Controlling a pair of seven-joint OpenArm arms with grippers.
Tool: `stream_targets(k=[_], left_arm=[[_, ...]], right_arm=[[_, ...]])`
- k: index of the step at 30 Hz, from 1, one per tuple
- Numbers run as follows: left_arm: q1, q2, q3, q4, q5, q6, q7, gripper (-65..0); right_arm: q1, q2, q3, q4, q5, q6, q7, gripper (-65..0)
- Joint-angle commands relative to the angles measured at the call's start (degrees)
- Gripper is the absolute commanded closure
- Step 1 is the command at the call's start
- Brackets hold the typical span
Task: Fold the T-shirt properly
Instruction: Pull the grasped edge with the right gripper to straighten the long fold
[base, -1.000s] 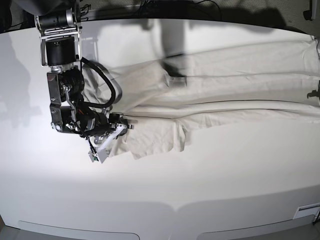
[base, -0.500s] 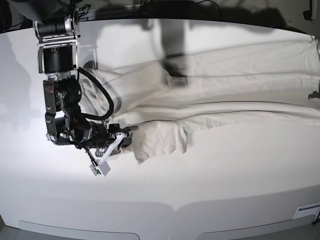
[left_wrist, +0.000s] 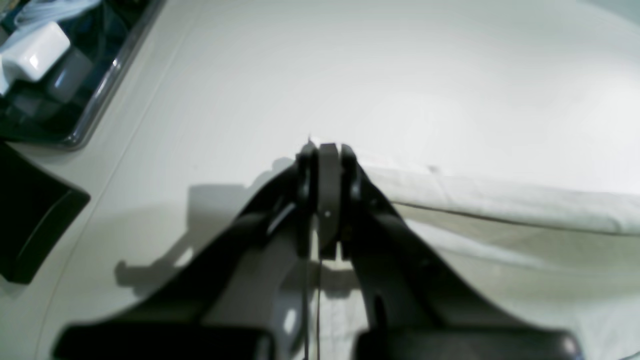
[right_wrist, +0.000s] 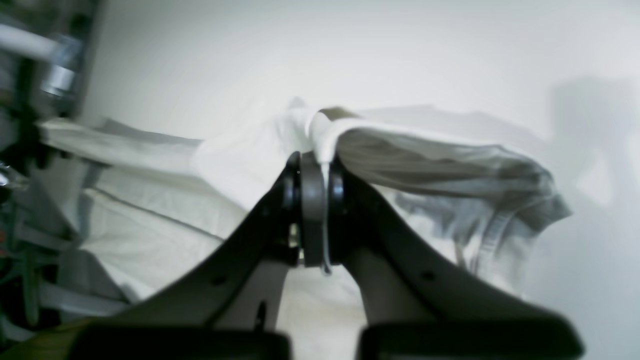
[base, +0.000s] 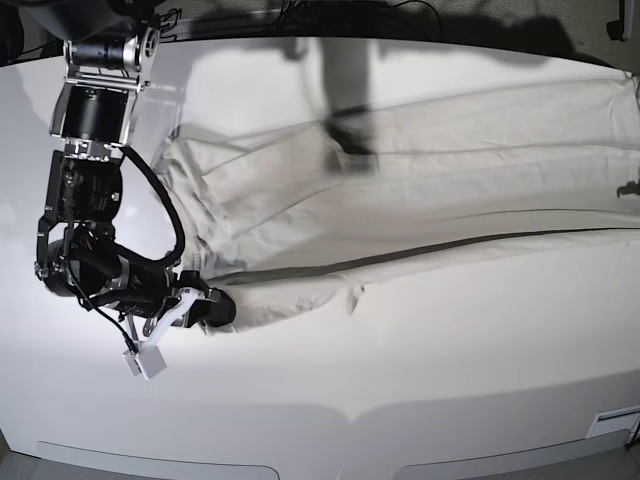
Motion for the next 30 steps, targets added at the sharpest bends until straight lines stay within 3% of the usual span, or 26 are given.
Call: stream_targets(k=[1,6,16,30], left_arm=[[-0.61,-1.90,-0.76,0.81,-0.61,0.04,-0.94,0.0],[-0.59,-1.88,-0.76,0.81,-0.61,0.04,2.64,0.0],[3.06,-1.92,-0.76,0.81,1.33,0.04,3.56,0.0],[5.25,-1.88,-0.76,0.79,1.38,0.04,12.13,0.0]], right_arm=[[0.70,0.66,0.48,1.07,1.05,0.57,-0.26,0.0],[-2.97,1.55,0.52,2.40,3.50,2.99,-1.81,0.0],[-9.16,2.51,5.33,10.82,3.39,2.95,-2.64,0.0],[-13.29,2.47,5.92,10.82,3.08,2.99,-4.52,0.0]])
